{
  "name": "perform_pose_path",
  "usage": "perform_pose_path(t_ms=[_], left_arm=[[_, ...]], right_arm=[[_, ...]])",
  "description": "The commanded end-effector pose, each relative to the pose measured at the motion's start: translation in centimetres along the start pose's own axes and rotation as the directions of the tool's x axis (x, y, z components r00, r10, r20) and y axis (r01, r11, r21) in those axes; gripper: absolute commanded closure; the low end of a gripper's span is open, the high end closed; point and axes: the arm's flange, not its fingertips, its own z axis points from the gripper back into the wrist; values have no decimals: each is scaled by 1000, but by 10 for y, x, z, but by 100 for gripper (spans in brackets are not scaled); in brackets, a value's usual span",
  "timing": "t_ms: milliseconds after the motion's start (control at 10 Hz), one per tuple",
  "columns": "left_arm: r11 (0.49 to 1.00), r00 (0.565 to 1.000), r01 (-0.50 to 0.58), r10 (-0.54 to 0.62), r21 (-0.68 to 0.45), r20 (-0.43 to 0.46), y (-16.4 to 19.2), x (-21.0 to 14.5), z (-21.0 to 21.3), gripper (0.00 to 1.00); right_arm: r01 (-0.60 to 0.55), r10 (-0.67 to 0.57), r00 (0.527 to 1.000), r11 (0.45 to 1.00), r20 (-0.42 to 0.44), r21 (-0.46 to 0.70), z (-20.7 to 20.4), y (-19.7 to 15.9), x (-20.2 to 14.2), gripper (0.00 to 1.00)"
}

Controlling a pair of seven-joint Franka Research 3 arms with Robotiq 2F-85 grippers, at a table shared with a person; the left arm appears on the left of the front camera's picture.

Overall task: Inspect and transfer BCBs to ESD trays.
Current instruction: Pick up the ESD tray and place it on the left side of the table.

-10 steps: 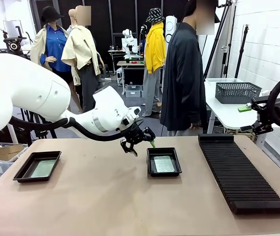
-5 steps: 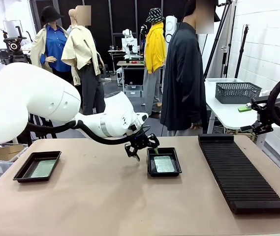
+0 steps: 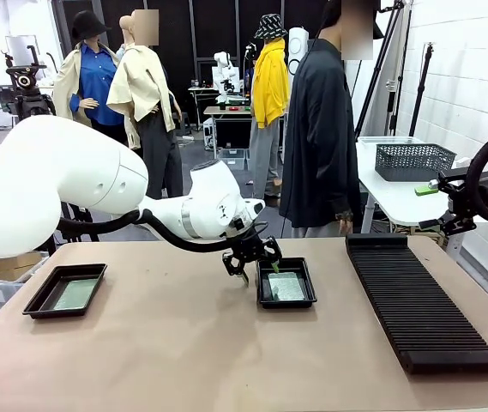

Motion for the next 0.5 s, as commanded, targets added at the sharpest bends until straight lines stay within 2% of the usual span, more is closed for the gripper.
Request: perform_pose_path(t_ms=[0,200,300,400], left_arm=[[1000,1000,4,-3,29,-18,-3,5,1,52],[999,1000,5,-4,41,-21,0,4,0,90],[999,1000,5,-4,41,-21,0,4,0,90],[999,1000,3,-2,41,-20,0,4,0,100]], right_arm=[[1,-1,1000,1000,1,-9,0,1,0,0],[1,-1,1000,1000,1,-9,0,1,0,0],[1,-1,1000,1000,1,-9,0,1,0,0],[1,-1,1000,1000,1,-9,0,1,0,0]])
